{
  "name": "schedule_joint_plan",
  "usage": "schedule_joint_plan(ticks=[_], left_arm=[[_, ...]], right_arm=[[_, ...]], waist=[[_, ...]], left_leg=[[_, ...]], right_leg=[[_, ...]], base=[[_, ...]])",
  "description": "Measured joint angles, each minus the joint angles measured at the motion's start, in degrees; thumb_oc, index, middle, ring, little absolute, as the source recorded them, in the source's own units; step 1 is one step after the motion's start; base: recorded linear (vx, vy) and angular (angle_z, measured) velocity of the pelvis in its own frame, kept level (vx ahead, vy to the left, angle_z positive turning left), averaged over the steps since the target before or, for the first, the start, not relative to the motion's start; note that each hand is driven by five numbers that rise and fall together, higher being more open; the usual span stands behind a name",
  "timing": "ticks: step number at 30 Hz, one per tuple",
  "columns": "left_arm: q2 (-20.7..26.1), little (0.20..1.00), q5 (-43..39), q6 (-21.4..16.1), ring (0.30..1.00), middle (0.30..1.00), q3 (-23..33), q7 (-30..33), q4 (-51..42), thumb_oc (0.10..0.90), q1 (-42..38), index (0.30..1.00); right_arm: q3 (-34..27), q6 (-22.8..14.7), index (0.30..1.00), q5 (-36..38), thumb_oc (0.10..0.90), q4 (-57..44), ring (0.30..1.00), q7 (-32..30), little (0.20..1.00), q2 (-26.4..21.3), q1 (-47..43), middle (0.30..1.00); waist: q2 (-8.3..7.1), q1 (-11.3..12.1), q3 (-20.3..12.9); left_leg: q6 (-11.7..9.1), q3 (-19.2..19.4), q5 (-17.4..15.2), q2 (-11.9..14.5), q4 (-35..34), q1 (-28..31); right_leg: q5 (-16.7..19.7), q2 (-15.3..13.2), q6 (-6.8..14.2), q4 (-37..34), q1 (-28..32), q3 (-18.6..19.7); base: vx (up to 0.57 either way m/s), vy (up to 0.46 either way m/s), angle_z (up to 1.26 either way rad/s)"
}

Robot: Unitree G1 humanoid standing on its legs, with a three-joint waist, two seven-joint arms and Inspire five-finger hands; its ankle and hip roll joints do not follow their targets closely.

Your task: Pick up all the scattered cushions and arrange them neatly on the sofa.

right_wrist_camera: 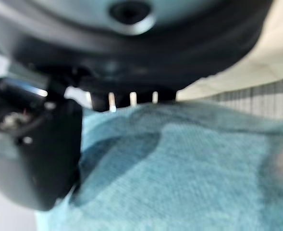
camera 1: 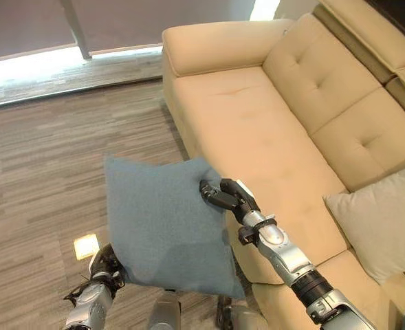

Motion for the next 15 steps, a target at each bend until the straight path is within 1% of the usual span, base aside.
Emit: schedule_joint_plan(ticks=[1, 2, 3, 4, 5, 6, 7, 8, 9, 10, 11, 12, 13, 14, 15], left_arm=[[-0.6, 0.3, 0.0, 0.0, 0.3, 0.3, 0.1, 0.0, 1.3, 0.4, -0.8, 0.3], [-1.1, 0.3, 0.0, 0.0, 0.3, 0.3, 0.1, 0.1, 2.0, 0.4, -1.4, 0.3], [-1.3, 0.3, 0.0, 0.0, 0.3, 0.3, -0.2, 0.1, 2.2, 0.4, -1.7, 0.3], [-1.4, 0.3, 0.1, 0.0, 0.3, 0.3, -0.6, 0.1, 2.2, 0.4, -2.0, 0.3], [-0.2, 0.3, 0.7, 0.0, 0.3, 0.3, -2.0, 0.1, 2.4, 0.4, -3.1, 0.3], [-1.4, 0.3, 0.9, 0.0, 0.3, 0.3, -1.8, 0.4, 2.8, 0.4, -3.1, 0.3], [-2.6, 0.3, 1.0, 0.1, 0.3, 0.3, -1.9, 0.5, 2.8, 0.4, -2.0, 0.3], [-3.9, 0.3, 1.3, 0.0, 0.3, 0.3, -2.0, 0.5, 2.5, 0.4, -0.8, 0.3], [-3.3, 0.3, 2.0, 0.1, 0.3, 0.3, -2.6, 0.5, 2.5, 0.4, -0.5, 0.3], [-3.3, 0.3, 2.1, 0.0, 0.3, 0.3, -3.0, 0.5, 2.5, 0.4, -0.3, 0.3], [-3.1, 0.3, 2.1, 0.1, 0.3, 0.3, -3.5, 0.5, 2.5, 0.4, -0.5, 0.3], [-2.9, 0.3, 2.1, 0.1, 0.3, 0.3, -4.0, 0.7, 2.6, 0.4, -1.2, 0.3], [-2.8, 0.3, 2.1, 0.1, 0.3, 0.3, -4.4, 0.7, 2.6, 0.4, -2.1, 0.3], [-2.6, 0.3, 2.3, 0.1, 0.3, 0.3, -4.5, 1.0, 2.6, 0.4, -3.3, 0.3], [-2.2, 0.3, 2.4, 0.0, 0.3, 0.3, -4.4, 1.0, 2.5, 0.4, -3.9, 0.3]], right_arm=[[0.0, 0.0, 0.3, 0.0, 0.4, 0.4, 0.3, 0.0, 0.3, -0.1, -0.7, 0.3], [0.3, 0.0, 0.3, 0.0, 0.4, 1.4, 0.3, 0.0, 0.3, 0.0, -2.1, 0.3], [0.4, 0.1, 0.3, -0.1, 0.4, 2.2, 0.3, -0.1, 0.3, 0.0, -2.8, 0.3], [0.4, 0.1, 0.3, -0.1, 0.4, 2.2, 0.3, -0.1, 0.3, -0.3, -2.8, 0.3], [-0.1, 0.2, 0.3, -0.1, 0.4, 3.4, 0.3, -0.1, 0.3, -0.4, -3.2, 0.3], [-0.1, 0.4, 0.3, -0.2, 0.4, 4.7, 0.3, -0.1, 0.3, -0.8, -4.8, 0.3], [0.2, 0.8, 0.3, -0.2, 0.4, 5.5, 0.3, -0.2, 0.3, -1.0, -5.0, 0.3], [1.1, 0.9, 0.3, -0.2, 0.4, 5.8, 0.3, -0.2, 0.3, -1.6, -5.2, 0.3], [1.6, 1.1, 0.3, -0.2, 0.4, 6.3, 0.3, -0.2, 0.3, -1.4, -5.1, 0.3], [2.2, 0.9, 0.3, -0.2, 0.4, 6.3, 0.3, -0.3, 0.3, -1.6, -5.3, 0.3], [2.2, 0.9, 0.3, -0.1, 0.4, 6.4, 0.3, -0.3, 0.3, -1.6, -5.5, 0.3], [2.2, 0.9, 0.3, 0.1, 0.4, 6.6, 0.3, -1.1, 0.3, -1.6, -5.8, 0.3], [2.2, 0.9, 0.3, 0.4, 0.4, 7.0, 0.3, -2.1, 0.3, -1.6, -6.0, 0.3], [2.1, 0.8, 0.3, 0.9, 0.4, 8.3, 0.3, -3.3, 0.3, -1.4, -6.6, 0.3], [2.1, 0.7, 0.3, 1.1, 0.4, 8.4, 0.3, -4.1, 0.3, -1.3, -6.9, 0.3]], waist=[[0.08, 0.6, 0.7], [0.13, 0.1, 1.8], [0.67, -0.1, 2.3], [1.16, -0.7, 2.6], [-1.02, -1.9, 2.8], [0.21, -1.9, 3.8], [2.42, -0.8, 3.5], [4.58, -0.4, 3.8], [2.99, 0.1, 4.1], [2.99, 0.6, 3.9], [2.22, 1.0, 4.1], [2.55, 1.2, 4.2], [2.37, 1.9, 4.1], [2.0, 2.6, 4.4], [1.17, 3.2, 4.5]], left_leg=[[0.4, -0.1, -0.3, -0.1, -0.1, -0.1], [0.5, -1.8, -0.4, 0.1, -0.1, -0.1], [0.1, -3.5, -1.0, 0.0, -0.4, -0.4], [0.0, -4.7, -1.2, 0.2, -0.8, -0.7], [-0.2, -4.9, -2.9, -2.2, 2.7, -1.9], [-2.2, -3.9, -6.0, -1.3, 12.6, -3.8], [-4.4, -2.9, -11.2, 0.6, 15.6, -2.2], [-9.2, -1.2, -12.8, 3.7, 15.0, -0.3], [-10.0, 0.6, -12.7, 3.9, 19.1, -1.2], [-10.5, 1.0, -12.1, 4.9, 21.0, -1.9], [-10.6, 2.0, -11.9, 5.2, 24.0, -2.8], [-11.1, 3.7, -10.7, 6.7, 27.7, -4.7], [-10.2, 5.5, -9.6, 8.0, 31.2, -6.0], [-9.9, 5.9, -9.8, 9.5, 36.4, -9.0], [-8.8, 7.4, -10.3, 10.1, 33.7, -9.3]], right_leg=[[1.8, -0.7, 0.1, -1.5, -2.3, -0.3], [3.4, -1.4, 0.4, -3.7, -3.1, -1.6], [3.8, -1.6, 0.5, -4.8, -3.5, -2.3], [3.8, -1.6, 0.6, -4.7, -3.1, -2.2], [5.2, -3.1, 0.3, -5.0, -1.1, 0.2], [6.4, -2.5, -0.2, -3.1, -1.1, 0.0], [7.1, -0.3, -1.5, -1.4, -0.8, -0.2], [5.4, 2.0, -4.0, 1.8, -0.6, -2.0], [5.3, 1.4, -6.6, 4.2, -0.8, -2.0], [3.3, 2.1, -7.0, 5.7, -1.2, -2.3], [3.6, 2.0, -8.1, 6.5, -1.0, -2.8], [2.2, 3.3, -8.5, 6.9, -0.3, -2.9], [2.1, 3.8, -9.3, 6.9, 0.5, -3.2], [0.5, 4.6, -10.6, 5.3, 2.5, -2.6], [0.5, 4.6, -11.2, 4.0, 3.7, -2.7]], base=[[0.49, -0.087, 0.77], [0.63, -0.089, 0.75], [0.48, -0.051, 0.93], [0.31, -0.055, 1.78], [0.31, -0.112, 1.67], [0.49, -0.288, 1.32], [0.33, -0.236, 0.24], [0.29, -0.376, 0.04], [0.19, -0.302, 0.02], [0.31, -0.391, -0.1], [0.29, -0.226, -0.06], [0.56, -0.152, -0.04], [0.56, -0.063, 0.06], [0.46, -0.025, 0.01], [0.36, 0.09, 0.06]])
